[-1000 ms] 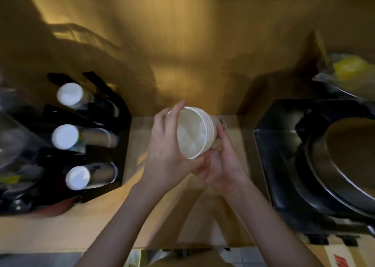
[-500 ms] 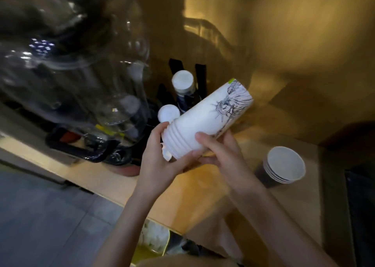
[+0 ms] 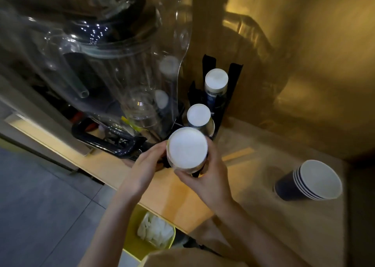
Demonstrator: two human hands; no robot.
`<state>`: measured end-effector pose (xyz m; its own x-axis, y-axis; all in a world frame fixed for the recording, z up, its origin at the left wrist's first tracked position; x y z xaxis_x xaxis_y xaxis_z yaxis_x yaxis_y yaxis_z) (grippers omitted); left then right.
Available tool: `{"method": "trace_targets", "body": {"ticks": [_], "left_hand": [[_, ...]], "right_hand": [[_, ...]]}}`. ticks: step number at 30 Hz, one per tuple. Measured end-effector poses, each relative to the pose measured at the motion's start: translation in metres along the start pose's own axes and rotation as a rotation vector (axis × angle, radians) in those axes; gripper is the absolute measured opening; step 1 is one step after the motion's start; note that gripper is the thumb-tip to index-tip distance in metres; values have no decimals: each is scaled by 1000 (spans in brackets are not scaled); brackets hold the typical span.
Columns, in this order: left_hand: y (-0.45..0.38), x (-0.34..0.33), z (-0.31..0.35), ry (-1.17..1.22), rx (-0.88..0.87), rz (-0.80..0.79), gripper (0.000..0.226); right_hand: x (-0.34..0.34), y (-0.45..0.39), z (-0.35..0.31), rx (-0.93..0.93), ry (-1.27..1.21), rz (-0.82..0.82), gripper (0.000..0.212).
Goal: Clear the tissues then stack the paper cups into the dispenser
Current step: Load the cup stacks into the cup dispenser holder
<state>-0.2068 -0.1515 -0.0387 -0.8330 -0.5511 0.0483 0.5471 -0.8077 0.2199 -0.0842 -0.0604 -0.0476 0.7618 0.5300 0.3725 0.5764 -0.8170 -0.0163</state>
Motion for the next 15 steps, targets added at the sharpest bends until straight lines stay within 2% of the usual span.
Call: {"method": "trace_targets", "body": {"ticks": [1, 4, 6, 7, 9, 11, 15], "left_hand": [[0, -1, -1, -48, -62, -41, 38], [-3, -18, 22, 38, -54, -44, 51], [-3, -19, 28, 81, -56, -18, 42], [0, -17, 25, 37, -87, -15, 39], [7, -15, 24, -184, -237, -30, 52], [9, -14, 22, -390, -344, 23, 60], [0, -12, 16, -517, -425, 95, 53]], "right_hand": [[-3, -1, 3, -3, 36, 8, 81], [-14, -2, 13, -10, 86, 28, 89], [-19, -5, 21, -28, 87, 34, 92], [-21, -6, 25, -55, 74, 40, 89], [-24, -9, 31, -113, 46, 19, 82], [-26, -10, 34, -123, 70, -20, 81], [-28, -12, 41, -164, 192, -13, 79]]}}
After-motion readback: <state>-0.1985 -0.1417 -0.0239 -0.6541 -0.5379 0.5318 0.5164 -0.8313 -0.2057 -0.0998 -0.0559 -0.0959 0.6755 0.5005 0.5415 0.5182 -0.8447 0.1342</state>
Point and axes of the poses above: each hand's wrist, its own y-axis away from the middle knuckle, its own x-axis out of the back of the hand, z = x × y, the point moved 4 cm from there along -y, towards the middle knuckle, and after that the axes turned 10 degrees about -x, right-handed, at the moved point
